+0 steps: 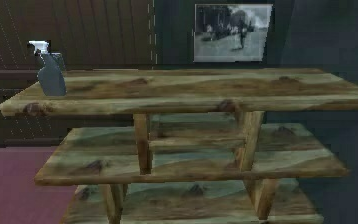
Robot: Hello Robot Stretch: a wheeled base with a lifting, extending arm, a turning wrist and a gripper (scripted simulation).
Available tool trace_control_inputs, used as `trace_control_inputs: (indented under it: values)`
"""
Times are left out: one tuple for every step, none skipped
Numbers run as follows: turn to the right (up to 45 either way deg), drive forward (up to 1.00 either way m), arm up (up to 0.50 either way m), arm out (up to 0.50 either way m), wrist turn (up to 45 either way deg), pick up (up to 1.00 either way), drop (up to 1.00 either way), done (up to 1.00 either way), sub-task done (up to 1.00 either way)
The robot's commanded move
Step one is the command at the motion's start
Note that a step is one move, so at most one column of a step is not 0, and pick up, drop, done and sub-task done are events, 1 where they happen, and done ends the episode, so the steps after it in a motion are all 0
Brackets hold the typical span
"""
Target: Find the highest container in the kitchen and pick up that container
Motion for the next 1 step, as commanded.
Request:
trace_control_inputs:
  values:
    - [-6.0,0.0,0.0,0.0,0.0,0.0,0.0,0.0,0.0]
